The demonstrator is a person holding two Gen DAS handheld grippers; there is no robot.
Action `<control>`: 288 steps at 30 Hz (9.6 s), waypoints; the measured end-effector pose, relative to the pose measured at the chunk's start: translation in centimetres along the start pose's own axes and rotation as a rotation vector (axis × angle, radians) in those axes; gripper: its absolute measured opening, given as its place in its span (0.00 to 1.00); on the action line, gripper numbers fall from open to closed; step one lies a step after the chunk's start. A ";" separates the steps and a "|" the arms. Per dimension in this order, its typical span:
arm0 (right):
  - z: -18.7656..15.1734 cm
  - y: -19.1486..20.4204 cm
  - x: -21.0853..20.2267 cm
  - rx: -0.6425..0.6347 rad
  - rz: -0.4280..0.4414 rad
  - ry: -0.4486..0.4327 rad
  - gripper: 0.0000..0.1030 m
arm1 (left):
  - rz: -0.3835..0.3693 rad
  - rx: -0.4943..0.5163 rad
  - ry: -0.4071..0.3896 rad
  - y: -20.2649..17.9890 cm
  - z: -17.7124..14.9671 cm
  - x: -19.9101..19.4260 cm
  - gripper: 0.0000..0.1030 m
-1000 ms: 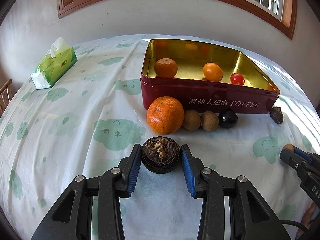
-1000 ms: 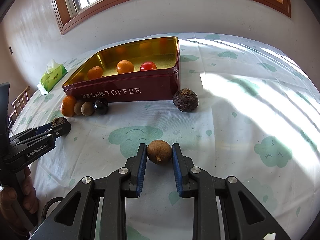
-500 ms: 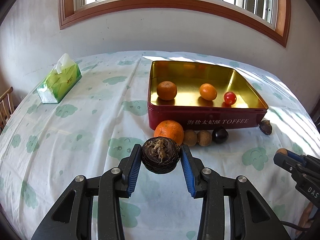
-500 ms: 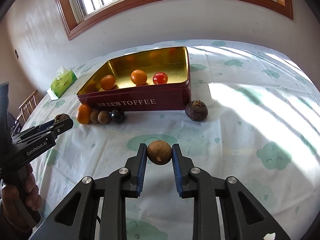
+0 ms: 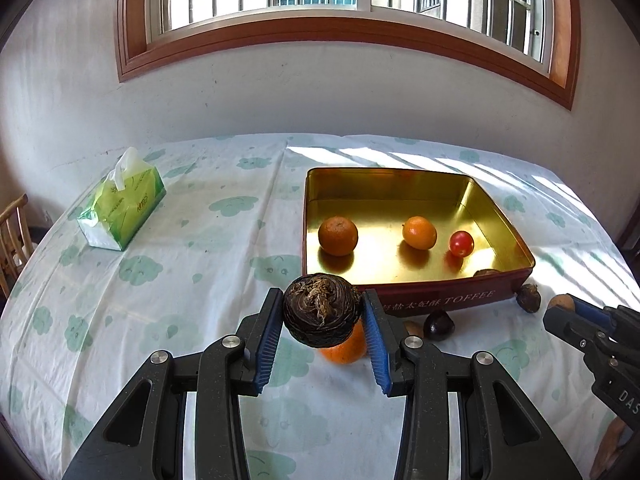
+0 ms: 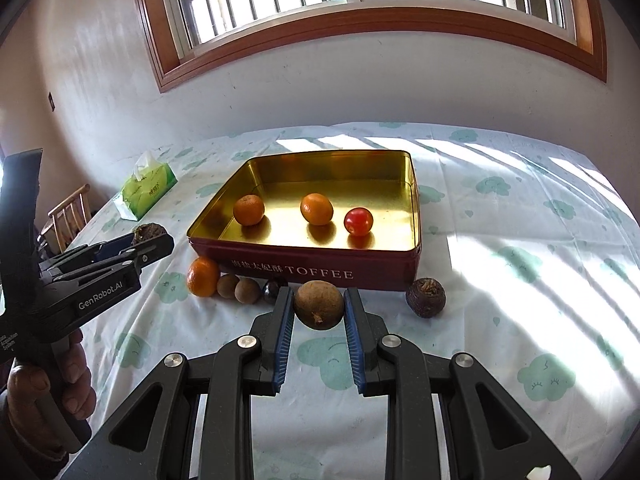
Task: Organize fruits
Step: 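Carry both fruits over the tin and open both grippers to drop them, then withdraw both open grippers from the tin, then grasp a mandarin with the left gripper while the right gripper grasps a dark wrinkled fruit, then hold the mandarin in the left gripper and the wrinkled fruit in the right gripper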
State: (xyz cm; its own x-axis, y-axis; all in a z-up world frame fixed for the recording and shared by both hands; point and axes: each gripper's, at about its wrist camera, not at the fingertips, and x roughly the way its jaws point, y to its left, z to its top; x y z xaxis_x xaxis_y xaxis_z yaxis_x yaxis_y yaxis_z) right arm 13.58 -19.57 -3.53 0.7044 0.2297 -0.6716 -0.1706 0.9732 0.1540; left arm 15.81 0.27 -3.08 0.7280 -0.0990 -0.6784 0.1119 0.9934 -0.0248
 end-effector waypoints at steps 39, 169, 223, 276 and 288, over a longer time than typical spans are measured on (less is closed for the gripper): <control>4.9 -3.1 10.1 0.077 -0.049 0.061 0.22 | 0.048 0.070 0.053 -1.4 5.4 9.4 0.40; -5.4 -5.8 3.3 0.030 -0.125 0.124 0.30 | -0.133 -0.040 0.138 1.0 -6.5 3.7 0.41; -5.4 -5.8 3.3 0.029 -0.125 0.124 0.30 | -0.078 -0.021 0.140 0.7 -6.5 3.7 0.43; -5.3 -5.8 3.4 0.029 -0.125 0.123 0.30 | -0.050 -0.018 0.121 1.1 -6.4 2.9 0.43; -5.5 -5.7 2.9 0.041 -0.109 0.110 0.29 | -0.040 -0.025 0.107 1.3 -6.2 2.6 0.43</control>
State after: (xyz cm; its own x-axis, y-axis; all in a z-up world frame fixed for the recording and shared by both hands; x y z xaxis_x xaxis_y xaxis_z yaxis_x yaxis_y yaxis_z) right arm 12.84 -24.53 -10.33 0.6373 0.1230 -0.7607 -0.0673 0.9923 0.1041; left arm 13.61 1.65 -9.41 0.6471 -0.1335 -0.7506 0.1220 0.9900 -0.0709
